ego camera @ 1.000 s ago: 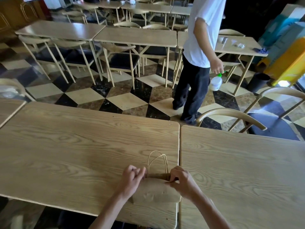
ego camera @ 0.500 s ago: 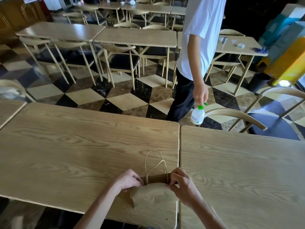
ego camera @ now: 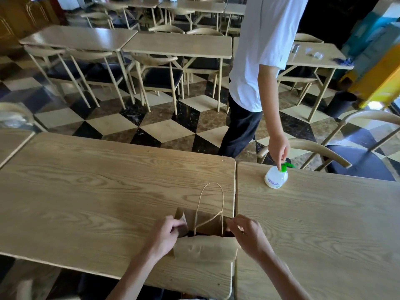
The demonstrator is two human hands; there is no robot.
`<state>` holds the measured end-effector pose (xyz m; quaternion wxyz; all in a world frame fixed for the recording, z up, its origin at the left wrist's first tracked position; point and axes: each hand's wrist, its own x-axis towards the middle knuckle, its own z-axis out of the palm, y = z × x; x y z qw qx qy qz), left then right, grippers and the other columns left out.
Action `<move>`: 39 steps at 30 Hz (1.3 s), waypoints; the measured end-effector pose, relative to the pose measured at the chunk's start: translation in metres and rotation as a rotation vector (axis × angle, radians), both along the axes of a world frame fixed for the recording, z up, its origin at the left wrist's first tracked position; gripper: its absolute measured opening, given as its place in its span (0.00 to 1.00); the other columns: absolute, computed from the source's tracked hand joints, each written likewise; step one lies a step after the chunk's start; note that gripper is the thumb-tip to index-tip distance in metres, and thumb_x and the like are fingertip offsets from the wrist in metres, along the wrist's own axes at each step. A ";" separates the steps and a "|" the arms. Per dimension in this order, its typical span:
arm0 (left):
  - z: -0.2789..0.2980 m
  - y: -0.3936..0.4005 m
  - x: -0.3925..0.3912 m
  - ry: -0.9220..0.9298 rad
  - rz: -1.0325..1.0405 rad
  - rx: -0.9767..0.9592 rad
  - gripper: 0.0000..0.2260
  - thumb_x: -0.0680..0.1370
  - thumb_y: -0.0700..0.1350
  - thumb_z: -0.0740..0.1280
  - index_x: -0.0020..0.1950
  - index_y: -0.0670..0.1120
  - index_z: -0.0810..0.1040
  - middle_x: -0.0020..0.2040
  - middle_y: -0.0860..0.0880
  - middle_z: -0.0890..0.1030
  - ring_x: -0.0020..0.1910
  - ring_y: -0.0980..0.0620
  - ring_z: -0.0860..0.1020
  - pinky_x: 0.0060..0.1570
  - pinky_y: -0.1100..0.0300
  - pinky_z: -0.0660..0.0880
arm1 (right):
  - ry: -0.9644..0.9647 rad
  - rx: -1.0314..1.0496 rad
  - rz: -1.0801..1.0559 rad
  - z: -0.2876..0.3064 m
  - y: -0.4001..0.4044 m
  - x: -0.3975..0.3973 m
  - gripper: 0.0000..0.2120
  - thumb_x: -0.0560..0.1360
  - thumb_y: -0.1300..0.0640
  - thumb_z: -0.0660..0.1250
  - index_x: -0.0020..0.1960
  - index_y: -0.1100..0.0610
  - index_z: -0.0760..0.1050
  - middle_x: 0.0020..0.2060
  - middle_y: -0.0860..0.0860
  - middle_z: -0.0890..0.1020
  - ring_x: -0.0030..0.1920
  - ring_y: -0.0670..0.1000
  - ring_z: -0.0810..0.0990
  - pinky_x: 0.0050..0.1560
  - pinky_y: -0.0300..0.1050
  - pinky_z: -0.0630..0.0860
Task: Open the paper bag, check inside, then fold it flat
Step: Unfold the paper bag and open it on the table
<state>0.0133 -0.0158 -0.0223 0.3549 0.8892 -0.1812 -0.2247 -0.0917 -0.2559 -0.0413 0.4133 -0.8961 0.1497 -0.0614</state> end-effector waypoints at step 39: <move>0.005 0.015 -0.026 -0.094 0.316 0.061 0.21 0.73 0.36 0.69 0.66 0.47 0.77 0.37 0.53 0.78 0.34 0.58 0.77 0.36 0.72 0.71 | 0.191 -0.375 -0.089 0.023 -0.005 -0.016 0.13 0.73 0.53 0.62 0.56 0.39 0.72 0.33 0.42 0.79 0.34 0.51 0.80 0.31 0.45 0.75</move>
